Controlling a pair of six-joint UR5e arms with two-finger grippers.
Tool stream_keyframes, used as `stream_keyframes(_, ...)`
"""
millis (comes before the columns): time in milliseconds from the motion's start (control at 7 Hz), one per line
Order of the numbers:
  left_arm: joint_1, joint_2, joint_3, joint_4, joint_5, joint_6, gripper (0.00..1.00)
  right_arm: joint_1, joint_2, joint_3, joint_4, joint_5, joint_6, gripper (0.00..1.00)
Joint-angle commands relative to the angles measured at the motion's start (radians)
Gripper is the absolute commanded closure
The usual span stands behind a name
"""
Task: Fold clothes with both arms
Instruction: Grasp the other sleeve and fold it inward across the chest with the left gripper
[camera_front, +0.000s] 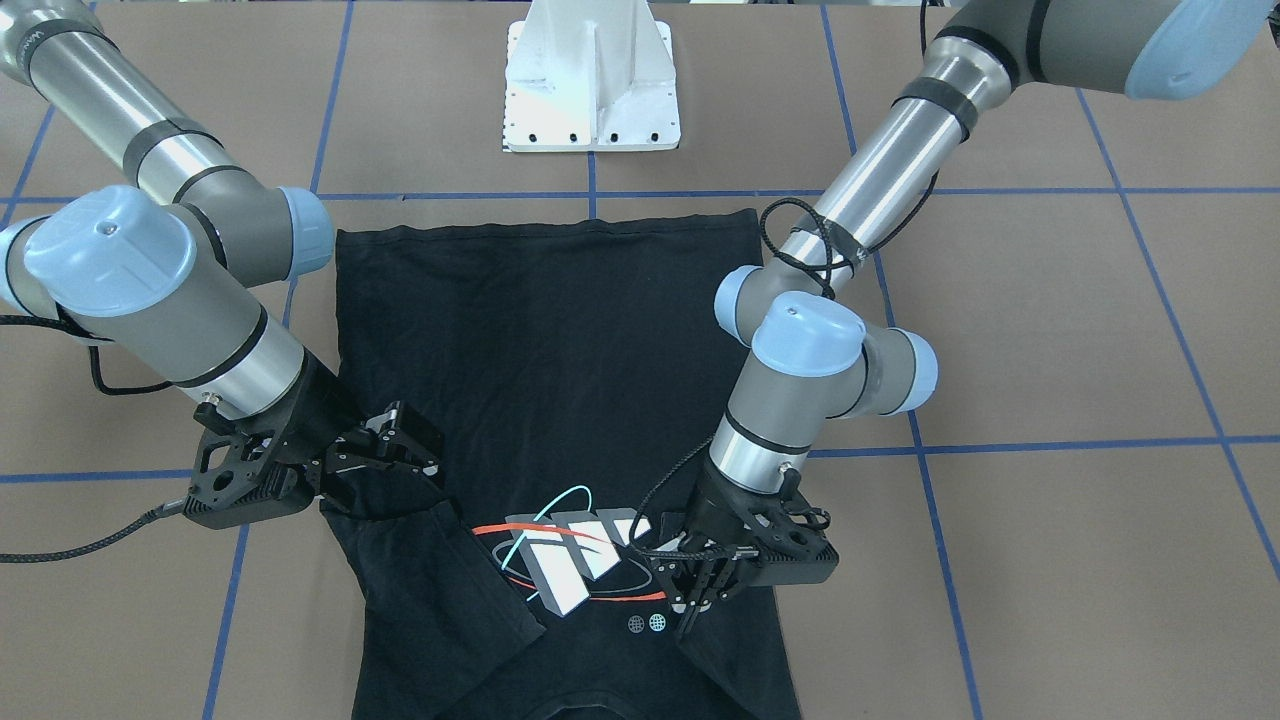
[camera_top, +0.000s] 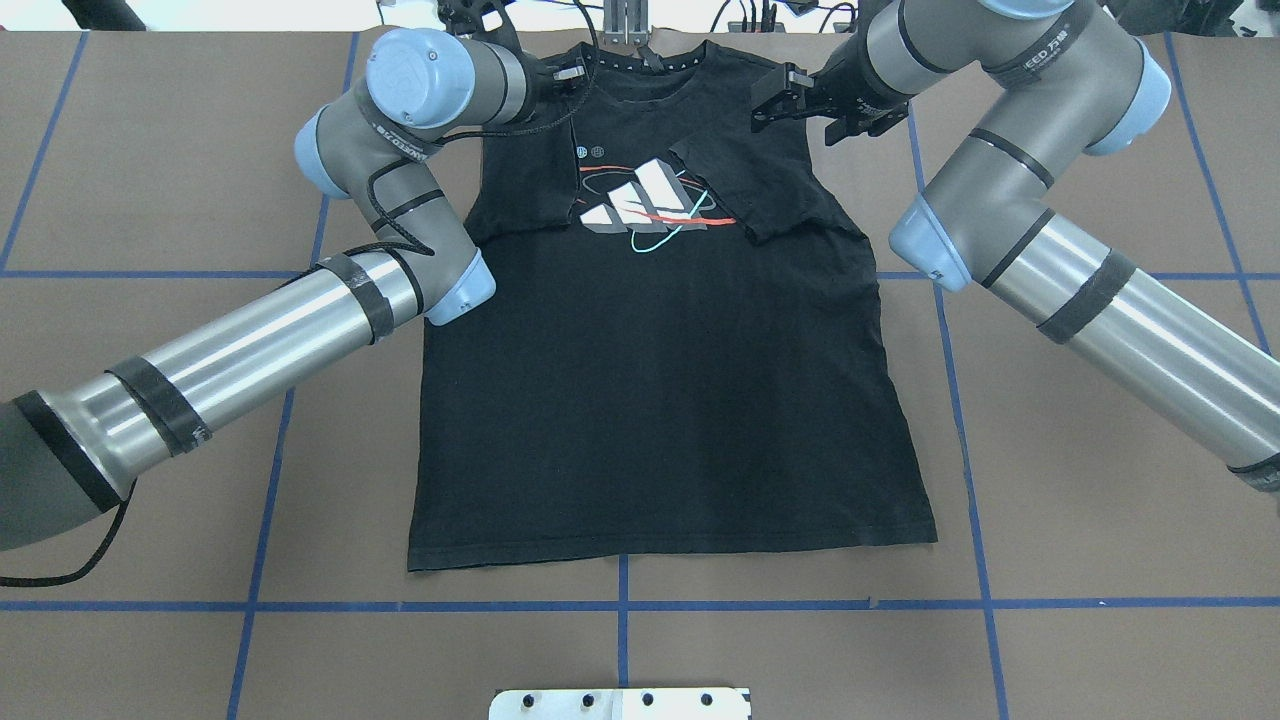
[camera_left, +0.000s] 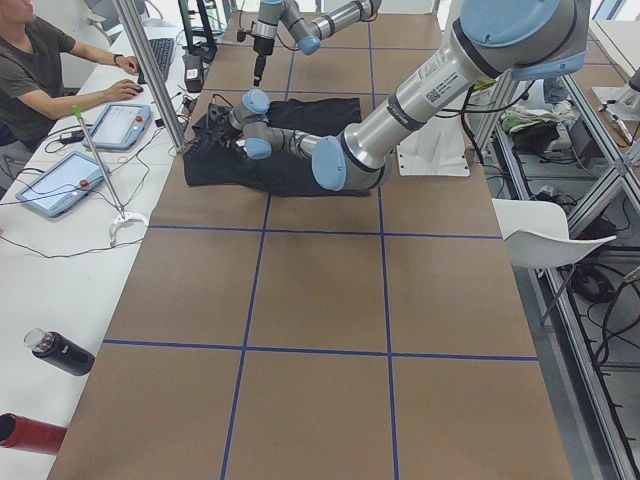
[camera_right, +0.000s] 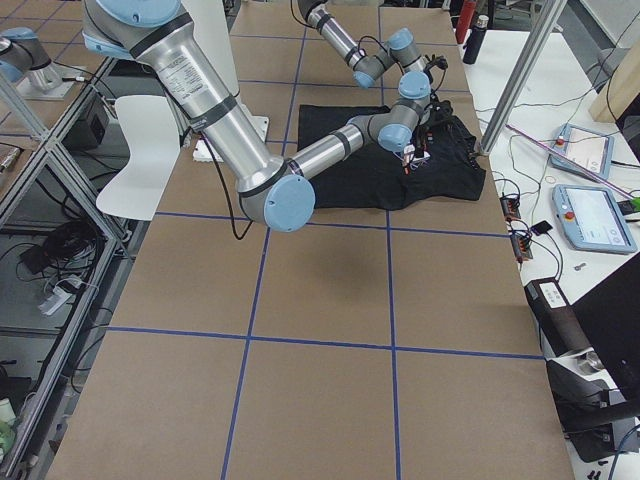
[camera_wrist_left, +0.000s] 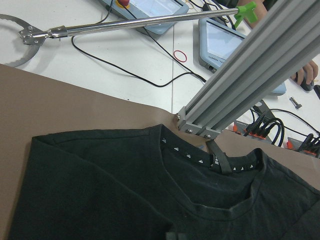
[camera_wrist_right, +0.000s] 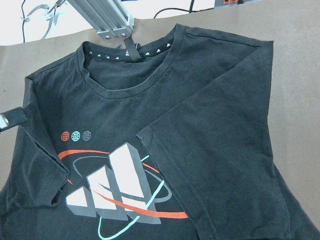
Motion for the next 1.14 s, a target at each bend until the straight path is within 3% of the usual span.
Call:
stream_keyframes(0, 0.009, -0.005, 0.009, -0.017, 0.011, -0.007, 0.77, 0.001, -0.005, 0.000, 0.001, -0.001, 0.000, 0.01)
stream_keyframes(143, 0.009, -0.005, 0.008, -0.022, 0.013, -0.007, 0.01, 0.001, -0.006, 0.000, 0.001, -0.001, 0.000, 0.01)
stream_keyframes(571, -0.012, 0.006, -0.045, -0.037, -0.018, -0.011, 0.00, 0.009, -0.009, 0.005, -0.002, 0.027, 0.001, 0.00)
stream_keyframes(714, -0.024, 0.076, -0.143, -0.029, -0.054, -0.008, 0.00, 0.019, -0.055, 0.053, -0.005, 0.078, 0.001, 0.01)
stream_keyframes(1000, -0.038, 0.231, -0.365, 0.051, -0.154, -0.007, 0.00, 0.021, -0.216, 0.219, -0.008, 0.092, 0.005, 0.01)
